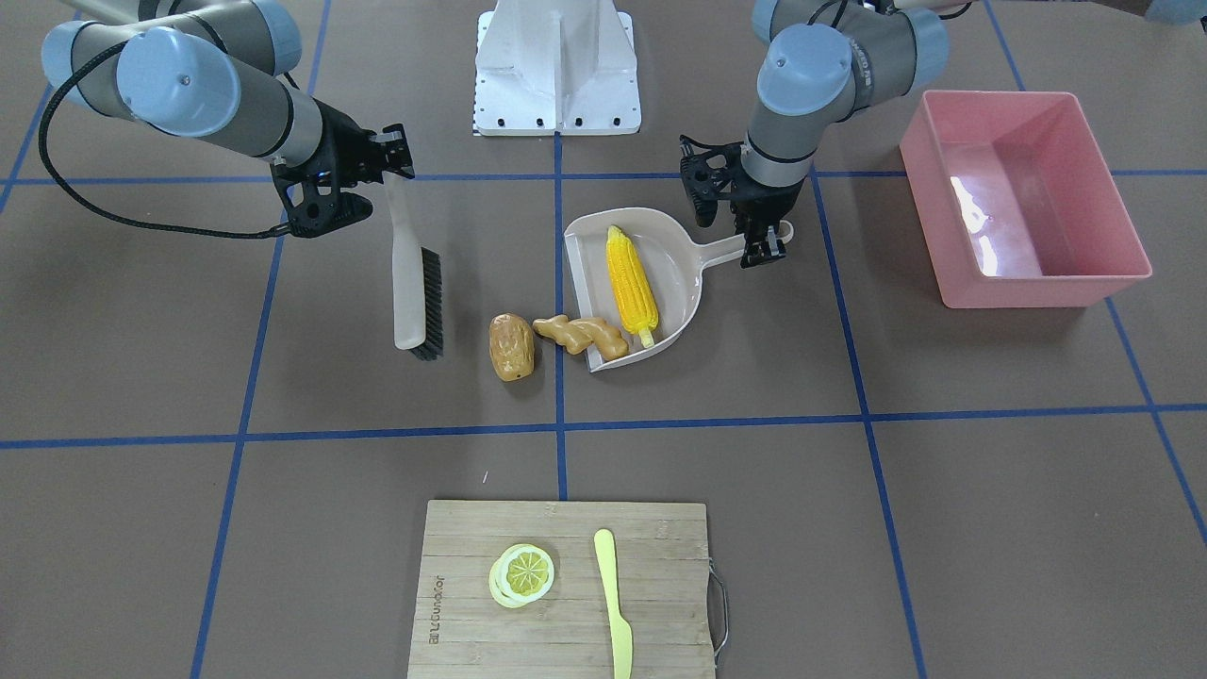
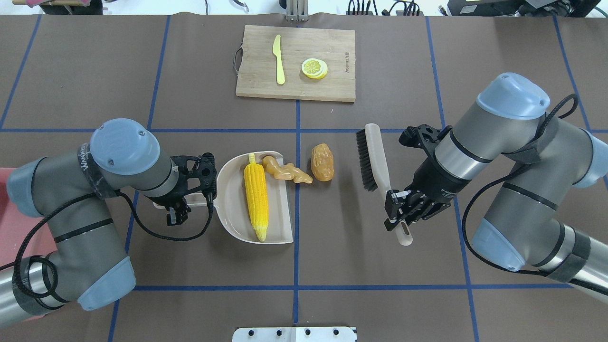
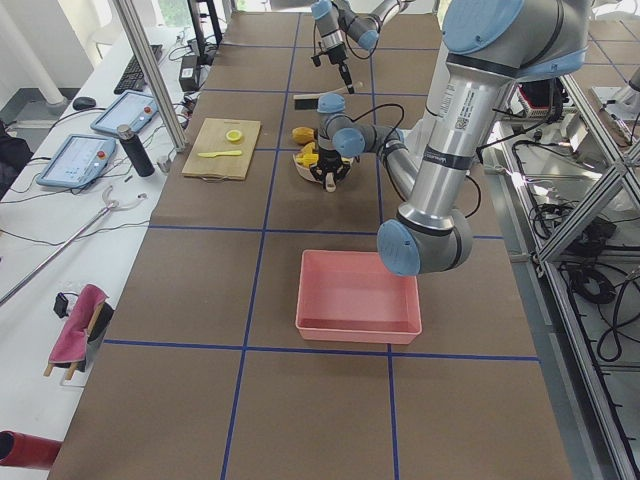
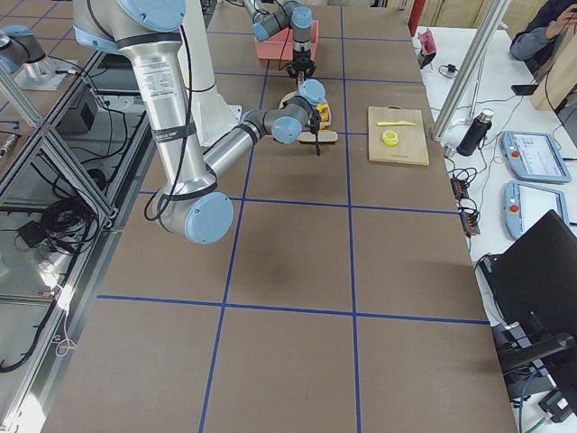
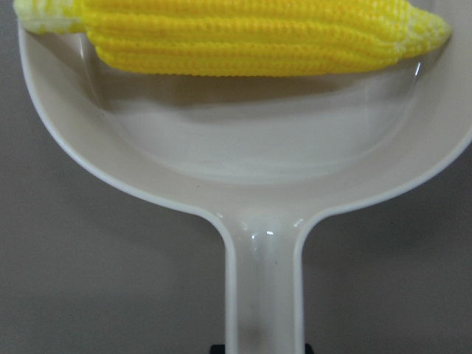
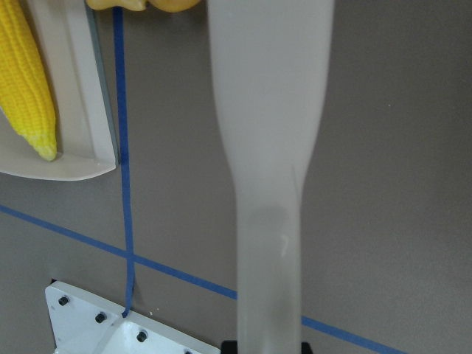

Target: Sweep and dump trash into bin

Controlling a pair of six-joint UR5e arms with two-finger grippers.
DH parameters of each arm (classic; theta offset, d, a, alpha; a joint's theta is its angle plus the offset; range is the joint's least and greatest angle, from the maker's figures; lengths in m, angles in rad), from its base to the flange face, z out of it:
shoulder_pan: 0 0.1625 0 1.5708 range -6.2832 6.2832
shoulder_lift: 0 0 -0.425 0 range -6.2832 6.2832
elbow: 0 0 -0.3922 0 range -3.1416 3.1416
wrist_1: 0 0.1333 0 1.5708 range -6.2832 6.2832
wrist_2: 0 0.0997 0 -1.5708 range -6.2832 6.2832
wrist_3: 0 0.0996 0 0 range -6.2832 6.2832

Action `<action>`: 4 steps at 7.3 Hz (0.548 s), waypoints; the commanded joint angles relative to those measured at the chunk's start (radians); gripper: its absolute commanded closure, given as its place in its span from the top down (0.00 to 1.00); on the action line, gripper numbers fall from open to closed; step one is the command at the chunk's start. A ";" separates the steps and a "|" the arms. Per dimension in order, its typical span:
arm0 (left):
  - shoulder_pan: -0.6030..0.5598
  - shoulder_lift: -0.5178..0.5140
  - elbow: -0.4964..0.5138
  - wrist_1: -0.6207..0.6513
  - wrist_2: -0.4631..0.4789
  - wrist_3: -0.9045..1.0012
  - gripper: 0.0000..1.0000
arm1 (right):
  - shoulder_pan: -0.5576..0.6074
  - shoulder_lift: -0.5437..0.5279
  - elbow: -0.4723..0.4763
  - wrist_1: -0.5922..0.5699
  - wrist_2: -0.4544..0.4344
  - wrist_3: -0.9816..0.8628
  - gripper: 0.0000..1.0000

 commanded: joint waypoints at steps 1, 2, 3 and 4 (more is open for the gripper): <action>-0.009 -0.021 0.007 0.006 -0.001 -0.022 0.00 | -0.028 0.005 -0.024 -0.004 -0.004 -0.020 0.00; -0.013 -0.040 0.029 0.012 -0.001 -0.025 0.00 | -0.048 0.020 -0.050 -0.004 -0.004 -0.043 0.00; -0.013 -0.061 0.050 0.015 0.001 -0.025 0.00 | -0.067 0.034 -0.062 -0.004 -0.006 -0.043 0.00; -0.012 -0.069 0.066 0.017 0.001 -0.027 0.00 | -0.079 0.043 -0.074 -0.004 -0.009 -0.043 0.00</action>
